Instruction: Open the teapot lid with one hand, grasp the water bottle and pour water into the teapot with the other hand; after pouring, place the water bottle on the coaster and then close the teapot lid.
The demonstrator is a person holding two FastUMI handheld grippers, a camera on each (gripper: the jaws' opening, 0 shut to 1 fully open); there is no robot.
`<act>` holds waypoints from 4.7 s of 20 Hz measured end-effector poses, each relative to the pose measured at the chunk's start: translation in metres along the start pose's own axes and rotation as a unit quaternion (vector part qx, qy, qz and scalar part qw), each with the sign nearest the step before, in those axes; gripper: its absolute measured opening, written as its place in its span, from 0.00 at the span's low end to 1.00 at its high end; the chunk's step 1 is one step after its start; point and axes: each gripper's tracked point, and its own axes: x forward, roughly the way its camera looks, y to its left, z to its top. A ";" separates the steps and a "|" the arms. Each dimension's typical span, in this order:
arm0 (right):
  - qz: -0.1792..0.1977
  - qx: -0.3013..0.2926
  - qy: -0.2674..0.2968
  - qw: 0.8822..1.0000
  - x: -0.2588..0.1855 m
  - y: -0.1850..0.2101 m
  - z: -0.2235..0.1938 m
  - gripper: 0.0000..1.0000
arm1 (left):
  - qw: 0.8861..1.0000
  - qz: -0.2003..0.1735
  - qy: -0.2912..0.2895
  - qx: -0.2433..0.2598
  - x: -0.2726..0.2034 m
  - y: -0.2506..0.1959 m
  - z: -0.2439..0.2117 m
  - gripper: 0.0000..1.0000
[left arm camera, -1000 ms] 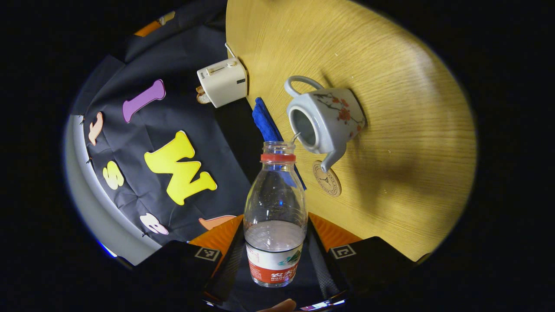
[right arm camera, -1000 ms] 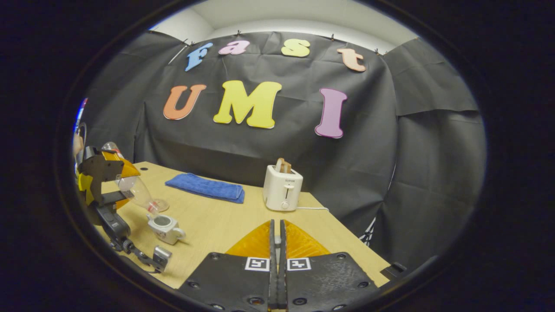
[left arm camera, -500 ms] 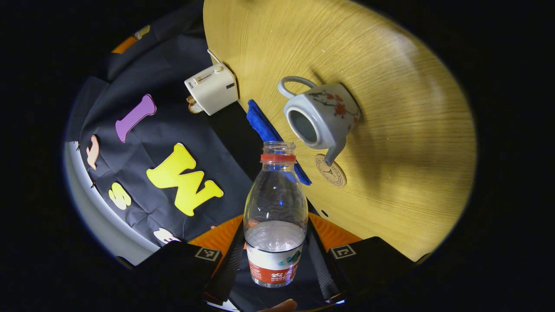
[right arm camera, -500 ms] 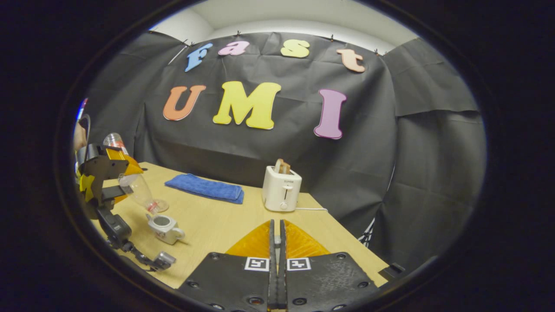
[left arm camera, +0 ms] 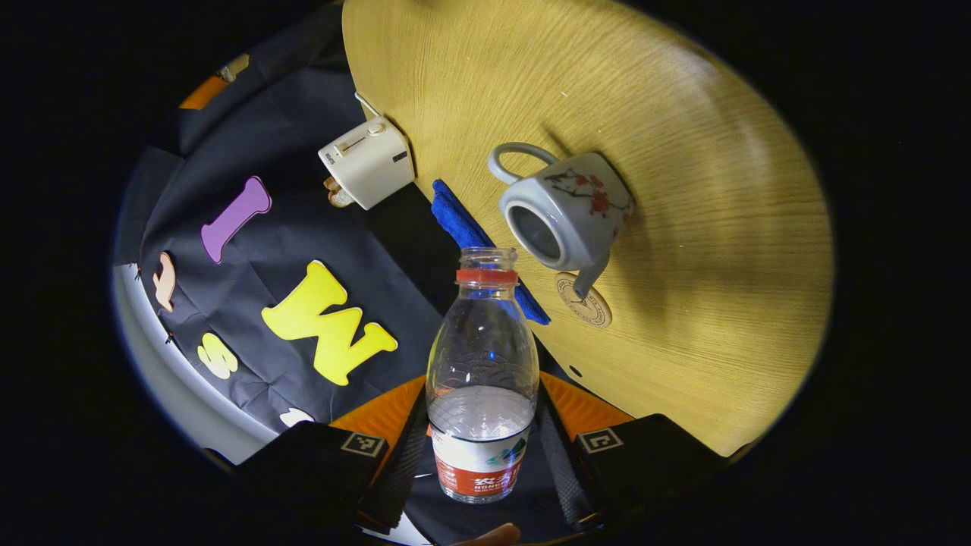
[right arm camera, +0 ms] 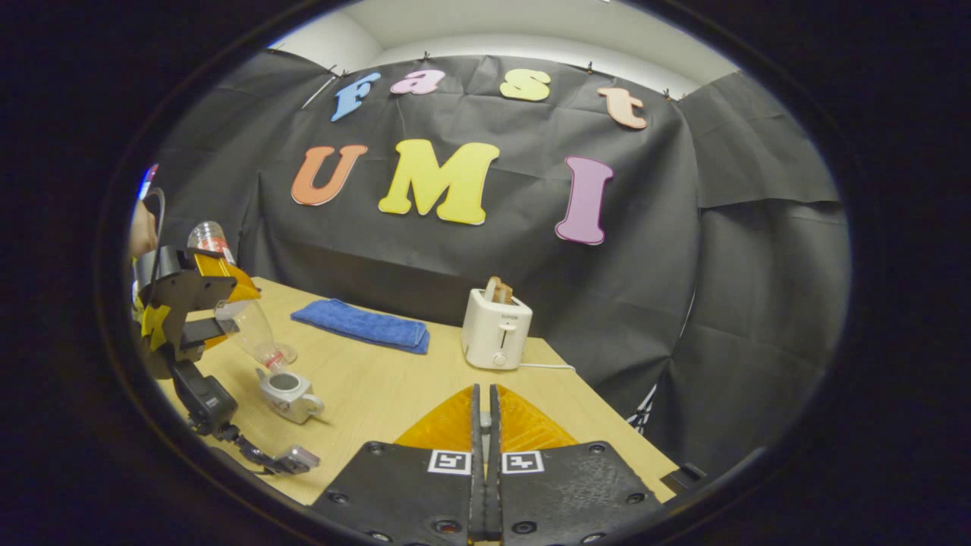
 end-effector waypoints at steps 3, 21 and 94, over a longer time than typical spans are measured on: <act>-0.004 -0.007 0.000 1.000 0.000 -0.001 -0.001 0.00 | 1.000 -0.004 0.002 -0.007 0.001 -0.001 -0.004 0.77; -0.026 -0.012 0.011 1.000 0.010 -0.014 -0.009 0.00 | 0.895 -0.048 -0.041 -0.442 0.045 -0.009 -0.045 0.77; 0.058 0.045 0.012 0.997 0.018 0.082 -0.023 0.00 | 0.483 -0.024 -0.109 -0.868 -0.029 -0.087 -0.069 1.00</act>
